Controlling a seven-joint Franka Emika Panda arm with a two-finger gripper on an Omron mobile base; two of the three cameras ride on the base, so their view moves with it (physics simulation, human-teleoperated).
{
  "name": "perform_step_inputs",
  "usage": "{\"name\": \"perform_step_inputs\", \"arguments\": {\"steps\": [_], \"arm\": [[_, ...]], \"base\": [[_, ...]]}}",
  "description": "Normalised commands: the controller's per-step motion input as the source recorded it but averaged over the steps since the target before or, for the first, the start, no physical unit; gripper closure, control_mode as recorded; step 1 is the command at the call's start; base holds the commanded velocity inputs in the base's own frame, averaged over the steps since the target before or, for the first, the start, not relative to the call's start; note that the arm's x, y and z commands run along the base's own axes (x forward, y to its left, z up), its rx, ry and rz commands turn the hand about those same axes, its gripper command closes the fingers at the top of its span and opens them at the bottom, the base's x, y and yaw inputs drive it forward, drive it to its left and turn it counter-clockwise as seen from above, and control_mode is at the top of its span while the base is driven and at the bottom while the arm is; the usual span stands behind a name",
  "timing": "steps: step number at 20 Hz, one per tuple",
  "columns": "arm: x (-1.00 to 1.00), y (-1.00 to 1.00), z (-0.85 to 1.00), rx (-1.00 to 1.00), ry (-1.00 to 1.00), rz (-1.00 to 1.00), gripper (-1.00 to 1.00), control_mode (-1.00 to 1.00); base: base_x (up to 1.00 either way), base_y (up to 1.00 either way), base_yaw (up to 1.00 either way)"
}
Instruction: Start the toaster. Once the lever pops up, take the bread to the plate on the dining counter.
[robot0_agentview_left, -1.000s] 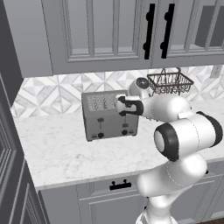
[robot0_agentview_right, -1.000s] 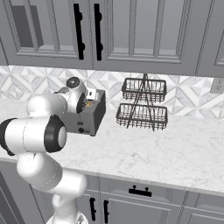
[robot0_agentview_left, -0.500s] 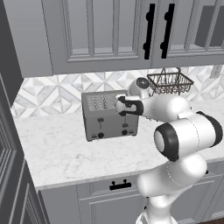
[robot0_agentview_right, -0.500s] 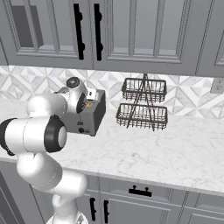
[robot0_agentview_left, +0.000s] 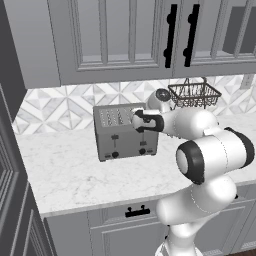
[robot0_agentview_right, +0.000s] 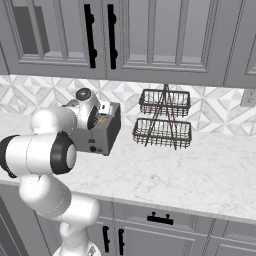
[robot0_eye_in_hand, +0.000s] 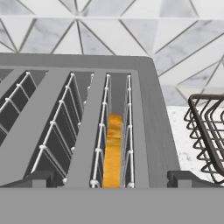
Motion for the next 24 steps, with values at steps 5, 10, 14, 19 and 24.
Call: {"name": "perform_step_inputs", "arguments": {"steps": [5,10,14,19,24], "arm": [[0.0,0.0,0.0,0.0,0.0,0.0,-1.0,-1.0],[0.0,0.0,0.0,0.0,0.0,0.0,-1.0,-1.0],[0.0,0.0,0.0,0.0,0.0,0.0,-1.0,-1.0],[0.0,0.0,0.0,0.0,0.0,0.0,-1.0,-1.0],[0.0,0.0,0.0,0.0,0.0,0.0,-1.0,-1.0]], "base": [[0.0,0.0,0.0],[0.0,0.0,0.0],[0.0,0.0,0.0],[0.0,0.0,0.0],[0.0,0.0,0.0]]}}
